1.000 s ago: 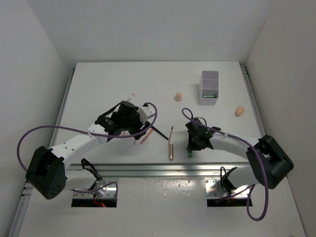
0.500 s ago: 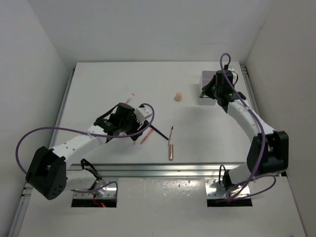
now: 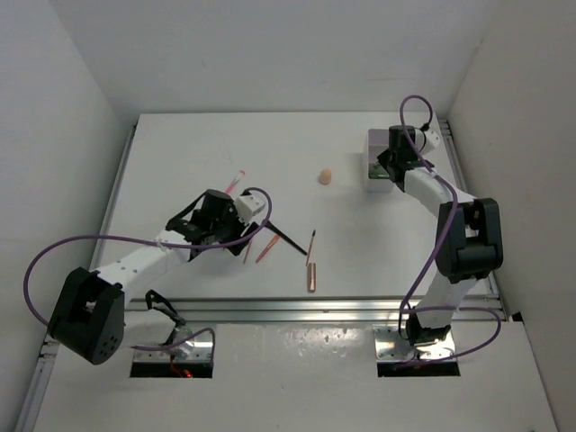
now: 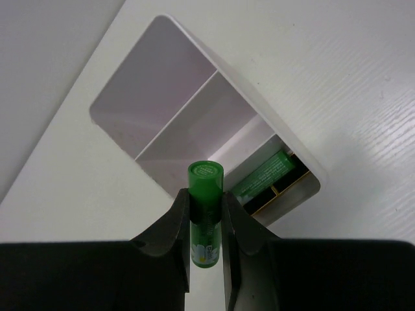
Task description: Organize the makeup
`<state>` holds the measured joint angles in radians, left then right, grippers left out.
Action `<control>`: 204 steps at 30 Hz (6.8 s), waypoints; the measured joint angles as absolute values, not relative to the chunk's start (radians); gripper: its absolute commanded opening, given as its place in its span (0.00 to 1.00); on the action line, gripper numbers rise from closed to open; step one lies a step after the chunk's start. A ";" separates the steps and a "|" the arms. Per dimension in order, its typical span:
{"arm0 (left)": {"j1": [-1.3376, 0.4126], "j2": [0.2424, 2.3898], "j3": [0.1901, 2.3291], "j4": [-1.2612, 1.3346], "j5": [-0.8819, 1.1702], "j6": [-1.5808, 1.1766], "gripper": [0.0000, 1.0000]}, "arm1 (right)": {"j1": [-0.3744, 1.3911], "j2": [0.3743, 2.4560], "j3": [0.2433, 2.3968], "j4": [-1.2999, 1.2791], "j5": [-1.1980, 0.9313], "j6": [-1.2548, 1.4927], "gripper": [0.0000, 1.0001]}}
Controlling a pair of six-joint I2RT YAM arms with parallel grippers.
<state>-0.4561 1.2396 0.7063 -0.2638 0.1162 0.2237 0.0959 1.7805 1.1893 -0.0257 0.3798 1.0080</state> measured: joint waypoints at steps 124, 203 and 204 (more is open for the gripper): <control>-0.303 1.308 0.744 -0.115 -0.159 0.123 0.80 | 0.085 1.867 1.382 -0.373 -0.231 -0.903 0.00; -0.191 2.224 1.692 -0.461 0.141 0.216 0.00 | 0.093 1.443 1.073 -0.231 -0.153 -0.295 0.79; -0.188 2.224 1.692 -0.460 0.154 0.221 0.00 | 0.094 1.442 1.070 -0.227 -0.148 -0.289 0.79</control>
<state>-0.1879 2.2242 1.6924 -0.4599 0.1539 0.2214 0.0937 1.4418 1.0702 -0.2272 -0.1478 -0.2886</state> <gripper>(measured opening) 0.044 0.796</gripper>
